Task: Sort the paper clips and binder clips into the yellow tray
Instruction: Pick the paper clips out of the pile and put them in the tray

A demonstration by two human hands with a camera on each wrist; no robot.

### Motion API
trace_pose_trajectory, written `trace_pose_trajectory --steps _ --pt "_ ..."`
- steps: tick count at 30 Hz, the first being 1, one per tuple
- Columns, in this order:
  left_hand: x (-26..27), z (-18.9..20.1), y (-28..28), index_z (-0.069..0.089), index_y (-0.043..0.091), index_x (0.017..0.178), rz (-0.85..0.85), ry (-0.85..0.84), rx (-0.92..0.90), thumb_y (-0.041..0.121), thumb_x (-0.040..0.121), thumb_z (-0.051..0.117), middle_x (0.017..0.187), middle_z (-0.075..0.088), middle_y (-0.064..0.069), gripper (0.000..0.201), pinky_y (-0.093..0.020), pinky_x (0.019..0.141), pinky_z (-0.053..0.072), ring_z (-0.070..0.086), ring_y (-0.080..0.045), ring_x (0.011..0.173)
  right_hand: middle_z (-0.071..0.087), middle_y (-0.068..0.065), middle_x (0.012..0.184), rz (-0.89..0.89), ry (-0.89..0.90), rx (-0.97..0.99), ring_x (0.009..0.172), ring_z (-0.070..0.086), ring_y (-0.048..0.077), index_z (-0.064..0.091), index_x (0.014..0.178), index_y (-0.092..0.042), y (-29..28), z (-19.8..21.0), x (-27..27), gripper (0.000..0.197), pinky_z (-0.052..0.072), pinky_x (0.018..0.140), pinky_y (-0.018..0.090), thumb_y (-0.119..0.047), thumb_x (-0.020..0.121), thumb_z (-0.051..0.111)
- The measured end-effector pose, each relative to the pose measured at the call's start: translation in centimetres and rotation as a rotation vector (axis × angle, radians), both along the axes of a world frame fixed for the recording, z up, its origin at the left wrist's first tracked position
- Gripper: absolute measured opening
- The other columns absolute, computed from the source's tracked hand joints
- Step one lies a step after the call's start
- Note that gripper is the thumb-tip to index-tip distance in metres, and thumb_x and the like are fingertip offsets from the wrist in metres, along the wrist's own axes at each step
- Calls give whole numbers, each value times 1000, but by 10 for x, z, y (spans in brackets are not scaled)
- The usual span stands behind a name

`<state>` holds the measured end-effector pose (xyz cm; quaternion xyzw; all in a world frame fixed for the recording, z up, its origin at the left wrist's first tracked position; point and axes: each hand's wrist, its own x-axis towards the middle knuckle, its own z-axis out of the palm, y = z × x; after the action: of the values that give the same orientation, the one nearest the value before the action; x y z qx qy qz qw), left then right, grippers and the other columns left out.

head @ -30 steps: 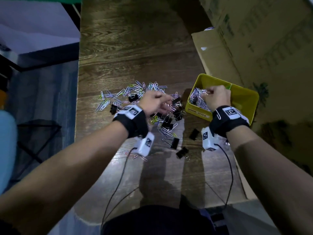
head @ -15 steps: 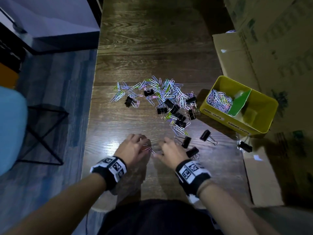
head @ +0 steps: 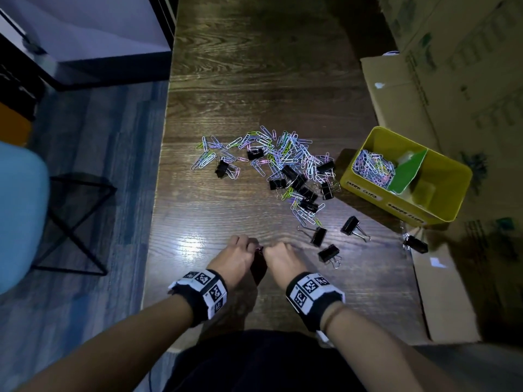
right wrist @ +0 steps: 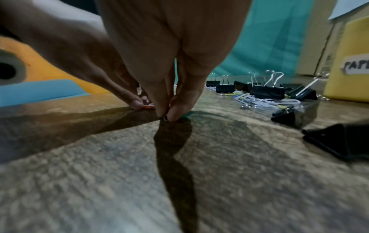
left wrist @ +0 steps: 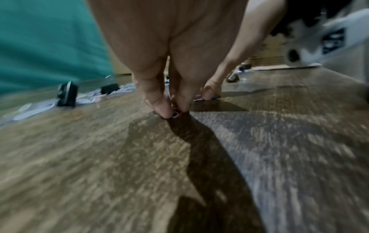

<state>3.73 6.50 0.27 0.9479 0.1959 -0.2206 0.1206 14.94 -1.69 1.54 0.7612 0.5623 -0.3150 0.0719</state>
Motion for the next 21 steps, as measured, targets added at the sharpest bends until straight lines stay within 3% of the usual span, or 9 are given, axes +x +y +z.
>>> trace_pose_trajectory --steps 1,3,8,11,13,15,17,19,21 --pt "2 0 0 47 4 126 1 18 14 8 86 49 117 51 -12 40 -32 96 35 45 -29 108 59 21 110 -29 16 4 107 57 37 59 109 -2 0 0 0 25 48 81 43 -1 92 40" --pt "7 6 1 37 7 134 56 39 -23 7 93 40 124 46 -12 41 -31 99 28 40 -28 115 58 22 110 -93 44 4 107 56 38 59 108 -3 2 -1 1 23 46 84 43 -3 92 43" --pt "15 15 -3 39 6 129 96 103 -20 7 94 36 126 47 -12 35 -28 97 28 42 -26 117 61 20 109 -93 41 56 105 59 35 61 105 -5 4 -3 5 22 47 79 39 -12 90 46" --pt "13 15 -5 38 3 128 54 121 -12 5 93 35 126 46 -12 36 -29 100 26 42 -28 117 60 17 113 -18 2 86 106 59 33 58 112 -5 4 -8 1 28 50 80 42 -5 88 45" --pt "8 14 0 45 4 121 74 39 -88 11 92 40 119 52 -11 30 -29 96 30 47 -27 111 57 16 118 28 -31 98 108 58 34 54 117 -3 3 -13 -2 31 50 81 43 -1 88 42" --pt "3 7 10 58 10 103 245 -136 -267 17 90 51 98 61 -9 17 -29 83 41 57 -23 91 56 18 119 44 -28 87 109 57 34 53 118 -2 0 -15 -1 30 50 85 43 0 89 43" --pt "-2 -3 24 60 14 83 554 -266 -517 9 86 60 73 60 -2 5 -29 68 47 58 -15 67 60 17 116 15 8 80 107 59 34 56 114 -5 -1 -15 3 26 49 85 41 -5 92 44" --pt "-4 -7 39 57 12 74 836 -333 -786 -10 78 63 61 58 0 23 -29 59 47 55 -6 51 63 12 111 -102 105 80 103 62 30 59 108 -15 -1 -15 10 20 49 85 37 -13 93 46" --pt "0 -5 51 56 5 74 1034 -390 -1013 -16 76 61 55 60 -2 22 -24 51 49 55 -9 45 67 5 102 -295 278 90 99 63 22 63 95 -20 1 -18 18 15 48 84 29 -13 91 51"
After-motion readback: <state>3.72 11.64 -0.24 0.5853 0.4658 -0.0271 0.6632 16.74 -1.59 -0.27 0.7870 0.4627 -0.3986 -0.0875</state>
